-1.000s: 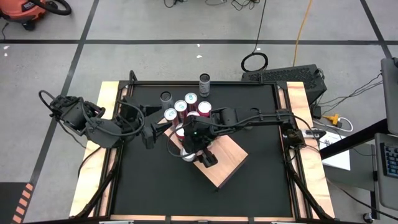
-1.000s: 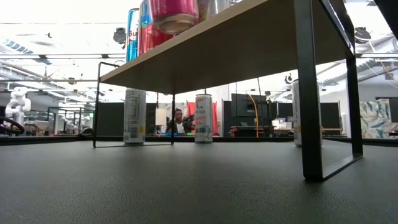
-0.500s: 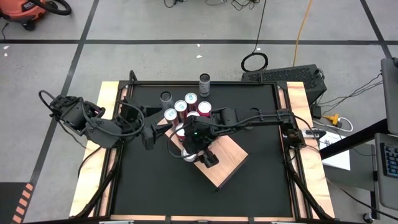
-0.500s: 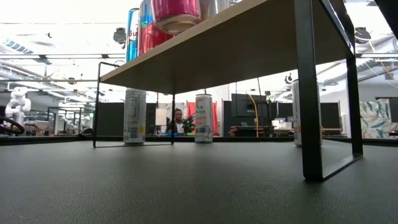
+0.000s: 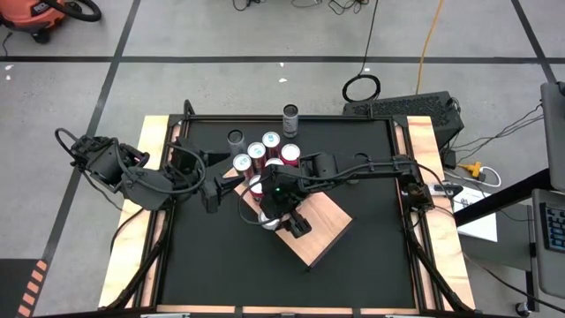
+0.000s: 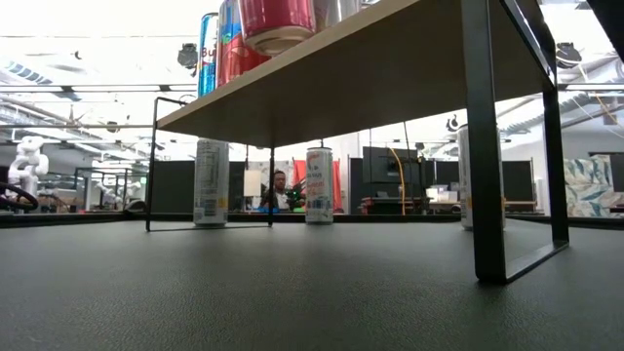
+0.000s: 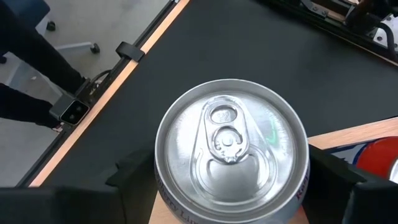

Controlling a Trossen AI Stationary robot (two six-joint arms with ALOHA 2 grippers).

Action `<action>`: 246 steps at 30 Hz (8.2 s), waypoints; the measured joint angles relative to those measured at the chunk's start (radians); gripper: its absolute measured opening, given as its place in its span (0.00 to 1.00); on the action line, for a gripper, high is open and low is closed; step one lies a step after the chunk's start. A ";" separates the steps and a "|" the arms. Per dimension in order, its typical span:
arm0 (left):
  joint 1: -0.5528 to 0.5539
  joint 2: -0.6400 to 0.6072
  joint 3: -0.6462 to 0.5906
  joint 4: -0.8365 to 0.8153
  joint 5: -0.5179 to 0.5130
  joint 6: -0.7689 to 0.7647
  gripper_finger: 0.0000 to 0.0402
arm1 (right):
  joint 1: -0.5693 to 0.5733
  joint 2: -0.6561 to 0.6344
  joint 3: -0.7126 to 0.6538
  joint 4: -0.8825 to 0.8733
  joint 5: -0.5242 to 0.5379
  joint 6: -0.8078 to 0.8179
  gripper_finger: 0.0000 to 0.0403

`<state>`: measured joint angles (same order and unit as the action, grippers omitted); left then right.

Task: Place canned beverage on shelf
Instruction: Put the pink soda can on the shelf aligned with the other pink soda cans

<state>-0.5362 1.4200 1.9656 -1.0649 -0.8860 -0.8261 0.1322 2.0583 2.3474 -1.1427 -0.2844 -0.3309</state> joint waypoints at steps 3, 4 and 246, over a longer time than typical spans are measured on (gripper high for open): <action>0.000 0.000 0.000 0.000 0.000 0.000 0.99 | 0.000 0.000 0.000 0.000 0.015 -0.007 0.70; 0.000 0.000 0.000 0.000 0.000 0.000 0.99 | 0.000 0.000 0.000 -0.001 0.024 -0.007 0.70; -0.226 0.157 0.006 -0.448 0.138 -0.415 0.02 | 0.066 -0.080 -0.001 -0.125 0.284 0.368 0.18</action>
<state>-0.7624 1.5772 1.9713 -1.5129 -0.7483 -1.2411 0.1982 1.9785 2.3463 -1.2680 0.0001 0.0375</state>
